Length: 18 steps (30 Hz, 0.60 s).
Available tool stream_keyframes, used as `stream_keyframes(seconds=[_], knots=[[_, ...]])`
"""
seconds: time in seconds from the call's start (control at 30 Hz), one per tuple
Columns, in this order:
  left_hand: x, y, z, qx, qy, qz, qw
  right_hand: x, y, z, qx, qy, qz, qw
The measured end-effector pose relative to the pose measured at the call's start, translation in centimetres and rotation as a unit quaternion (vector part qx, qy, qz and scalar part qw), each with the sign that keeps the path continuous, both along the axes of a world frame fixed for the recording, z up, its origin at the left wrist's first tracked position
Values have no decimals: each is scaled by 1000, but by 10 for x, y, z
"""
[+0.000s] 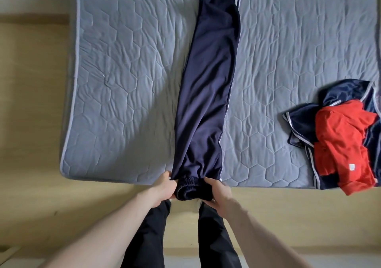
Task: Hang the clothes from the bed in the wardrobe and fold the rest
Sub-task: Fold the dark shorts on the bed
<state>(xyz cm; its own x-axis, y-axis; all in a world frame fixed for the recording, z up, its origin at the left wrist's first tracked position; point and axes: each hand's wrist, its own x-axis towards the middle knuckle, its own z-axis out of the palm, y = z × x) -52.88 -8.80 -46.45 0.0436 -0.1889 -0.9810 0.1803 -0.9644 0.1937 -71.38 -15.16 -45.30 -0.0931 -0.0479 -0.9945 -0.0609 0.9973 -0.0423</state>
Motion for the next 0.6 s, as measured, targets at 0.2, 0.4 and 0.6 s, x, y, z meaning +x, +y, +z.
stream_keyframes(seconds=[0.2,0.4,0.6], knots=[[23,-36,28,-38,-93,-15,995,24,-42,40,-118,92,82,985],[61,-158,62,-147,-140,37,978,49,-172,63,-156,50,168,972],[100,-305,77,-206,-86,66,972,85,-331,77,-194,19,171,966]])
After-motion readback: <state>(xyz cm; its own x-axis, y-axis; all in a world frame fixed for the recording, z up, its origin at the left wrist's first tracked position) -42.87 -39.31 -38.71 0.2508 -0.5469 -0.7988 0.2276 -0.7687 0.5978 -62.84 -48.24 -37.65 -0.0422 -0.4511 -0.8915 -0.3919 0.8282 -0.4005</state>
